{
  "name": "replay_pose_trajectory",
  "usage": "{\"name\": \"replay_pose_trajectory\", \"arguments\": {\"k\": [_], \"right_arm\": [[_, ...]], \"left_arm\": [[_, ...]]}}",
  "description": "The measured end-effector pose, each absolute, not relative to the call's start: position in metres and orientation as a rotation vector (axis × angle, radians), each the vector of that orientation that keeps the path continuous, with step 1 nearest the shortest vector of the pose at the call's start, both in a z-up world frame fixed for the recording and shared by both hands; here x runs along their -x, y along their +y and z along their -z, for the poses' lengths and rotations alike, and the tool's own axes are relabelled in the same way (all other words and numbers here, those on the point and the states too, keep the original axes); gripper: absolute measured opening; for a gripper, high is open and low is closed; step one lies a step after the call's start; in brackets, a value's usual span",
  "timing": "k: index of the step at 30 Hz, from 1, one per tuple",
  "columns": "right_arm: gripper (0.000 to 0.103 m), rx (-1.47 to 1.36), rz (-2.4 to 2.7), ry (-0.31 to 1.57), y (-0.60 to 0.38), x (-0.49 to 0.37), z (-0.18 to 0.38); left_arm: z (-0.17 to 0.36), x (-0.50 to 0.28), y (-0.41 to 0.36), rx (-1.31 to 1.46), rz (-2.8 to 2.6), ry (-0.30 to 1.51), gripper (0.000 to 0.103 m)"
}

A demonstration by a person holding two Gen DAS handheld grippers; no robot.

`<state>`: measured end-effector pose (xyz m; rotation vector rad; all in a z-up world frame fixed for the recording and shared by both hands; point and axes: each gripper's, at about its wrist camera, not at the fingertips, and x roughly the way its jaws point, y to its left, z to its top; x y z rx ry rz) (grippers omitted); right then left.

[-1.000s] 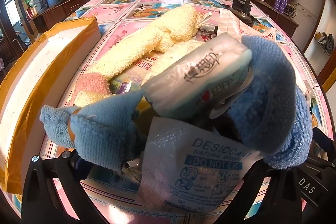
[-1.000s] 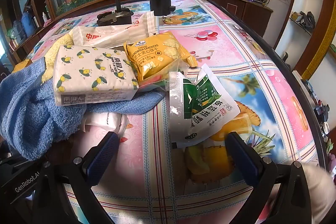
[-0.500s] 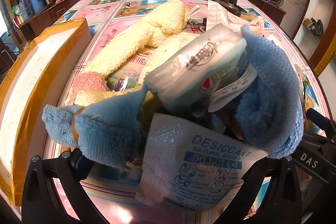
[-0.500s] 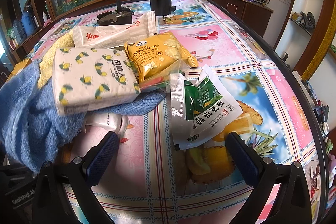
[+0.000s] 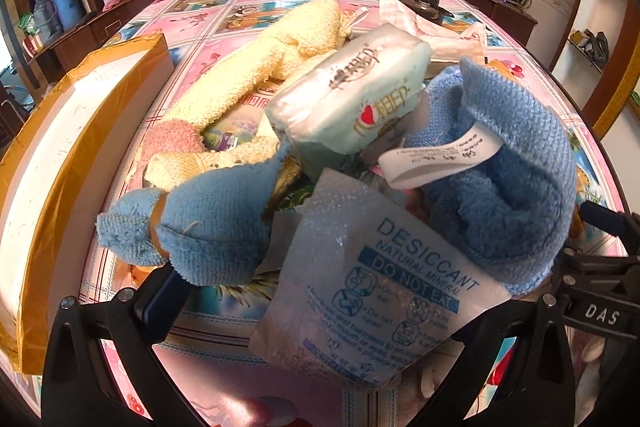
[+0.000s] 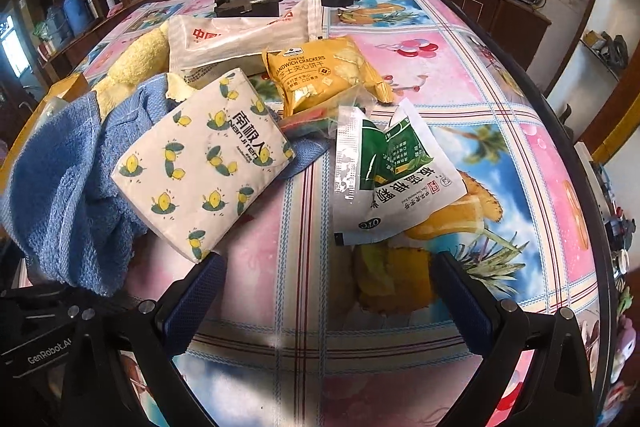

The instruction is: Organize soft objects

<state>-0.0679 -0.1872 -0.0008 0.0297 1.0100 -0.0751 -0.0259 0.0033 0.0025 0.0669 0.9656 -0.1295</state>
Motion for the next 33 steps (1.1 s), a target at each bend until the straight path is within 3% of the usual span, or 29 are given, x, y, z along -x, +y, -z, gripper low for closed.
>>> {"name": "replay_pose_trajectory", "arguments": {"k": [2,3,4,13,18,21,24,31,33], "right_arm": [[0.098,-0.034,0.103,0.984,-0.19,0.075,-0.002],[0.096,-0.044,0.103,0.961,-0.192,0.081,-0.006],[0.096,-0.056,0.1,0.931,-0.194,0.088,-0.012],[0.097,-0.02,0.13,0.551,-0.201,0.156,-0.117],[0.103,-0.065,0.03,0.238,-0.21,0.178,-0.208],[0.103,-0.109,-0.093,0.408,-0.209,0.149,-0.22],[0.103,-0.204,-0.219,0.585,-0.204,0.128,-0.178],[0.095,-0.199,-0.228,0.801,-0.186,0.122,-0.076],[0.094,-0.208,-0.228,0.835,-0.188,0.12,-0.06]], "left_arm": [[-0.004,0.03,0.002,-0.082,0.165,0.982,0.1],[-0.008,0.035,0.006,-0.07,0.185,0.975,0.091],[-0.015,0.04,0.01,-0.055,0.191,0.953,0.09],[-0.172,0.113,0.097,0.151,0.215,0.456,0.09],[-0.249,0.118,0.13,0.209,0.276,0.392,0.09],[-0.273,0.113,0.12,0.007,0.21,0.398,0.091],[-0.257,0.114,0.115,-0.048,0.139,0.37,0.103],[-0.113,0.097,0.099,-0.023,0.274,0.716,0.103],[-0.081,0.09,0.093,-0.032,0.282,0.79,0.095]]}}
